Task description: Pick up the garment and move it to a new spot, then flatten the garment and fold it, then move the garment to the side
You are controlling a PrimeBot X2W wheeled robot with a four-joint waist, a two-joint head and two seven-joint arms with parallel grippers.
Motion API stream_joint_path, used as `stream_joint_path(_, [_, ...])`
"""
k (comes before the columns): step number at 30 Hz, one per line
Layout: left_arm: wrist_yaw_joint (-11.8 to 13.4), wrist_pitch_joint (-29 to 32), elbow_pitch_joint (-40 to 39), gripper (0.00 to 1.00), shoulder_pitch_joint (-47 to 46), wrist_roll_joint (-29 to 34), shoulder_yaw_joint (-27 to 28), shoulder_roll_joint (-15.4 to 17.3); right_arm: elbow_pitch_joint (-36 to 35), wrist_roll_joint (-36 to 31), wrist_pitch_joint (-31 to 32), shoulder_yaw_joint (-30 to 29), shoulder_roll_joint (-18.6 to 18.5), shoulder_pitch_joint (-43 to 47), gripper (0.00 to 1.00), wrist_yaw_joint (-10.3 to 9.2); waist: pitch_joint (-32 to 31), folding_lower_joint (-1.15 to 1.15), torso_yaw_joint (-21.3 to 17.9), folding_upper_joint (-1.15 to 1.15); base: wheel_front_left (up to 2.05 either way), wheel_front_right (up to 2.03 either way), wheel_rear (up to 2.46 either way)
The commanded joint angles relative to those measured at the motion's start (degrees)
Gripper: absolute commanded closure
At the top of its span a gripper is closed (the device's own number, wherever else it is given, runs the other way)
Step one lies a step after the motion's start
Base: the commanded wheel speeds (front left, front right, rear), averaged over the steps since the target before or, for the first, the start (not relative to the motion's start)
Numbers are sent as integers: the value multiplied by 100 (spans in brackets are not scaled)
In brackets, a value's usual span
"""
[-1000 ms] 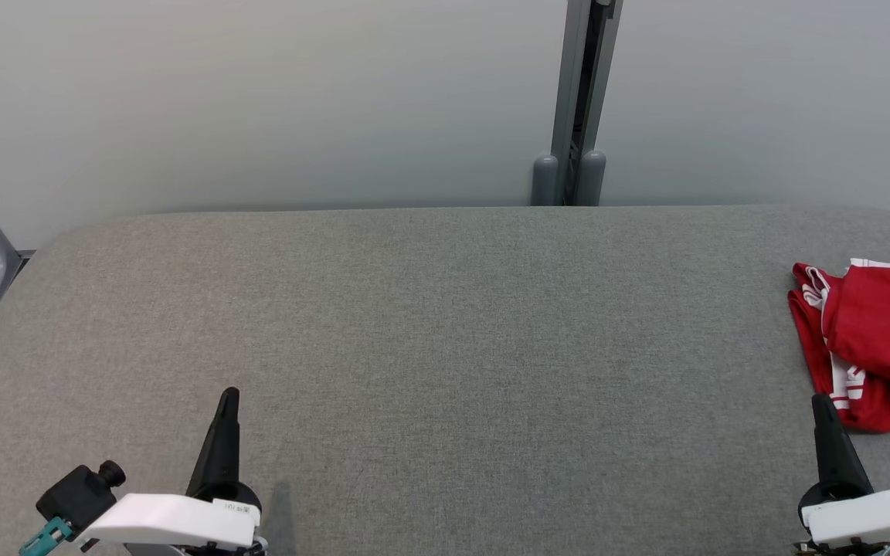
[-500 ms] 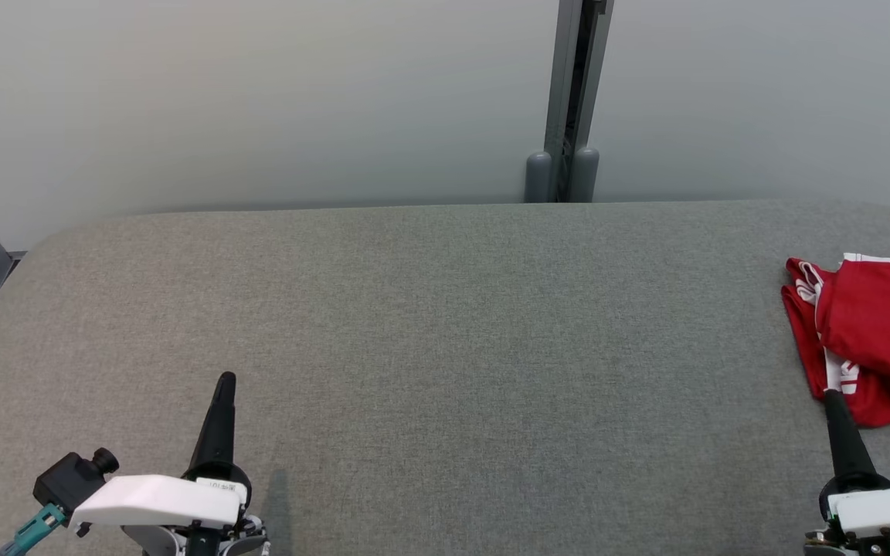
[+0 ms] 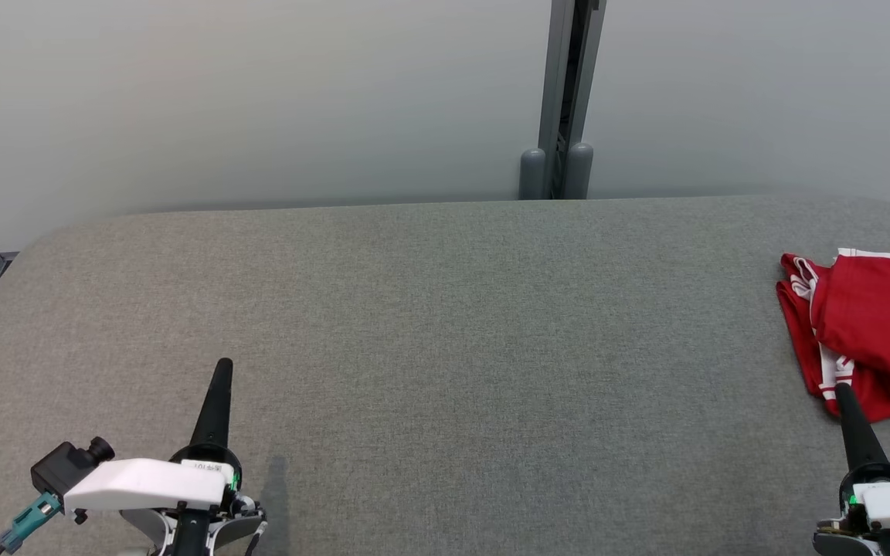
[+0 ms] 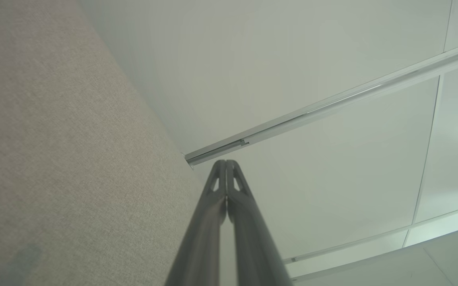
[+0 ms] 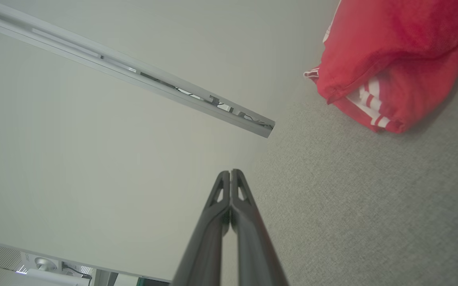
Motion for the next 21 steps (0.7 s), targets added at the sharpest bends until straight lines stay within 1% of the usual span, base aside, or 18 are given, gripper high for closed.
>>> stream_joint_path(1, [-43, 42, 4, 100, -177, -159, 42, 53, -30, 202, 67, -38, -47, -77, 100, 2, 5, 0, -8, 0, 0, 0, 0])
stream_joint_path(21, [-102, 275, 223, 100, -433, -985, 116, 45, 12, 1201, 328, -217, -60, -148, 100, 2, 47, 0, -88, 0, 0, 0, 0])
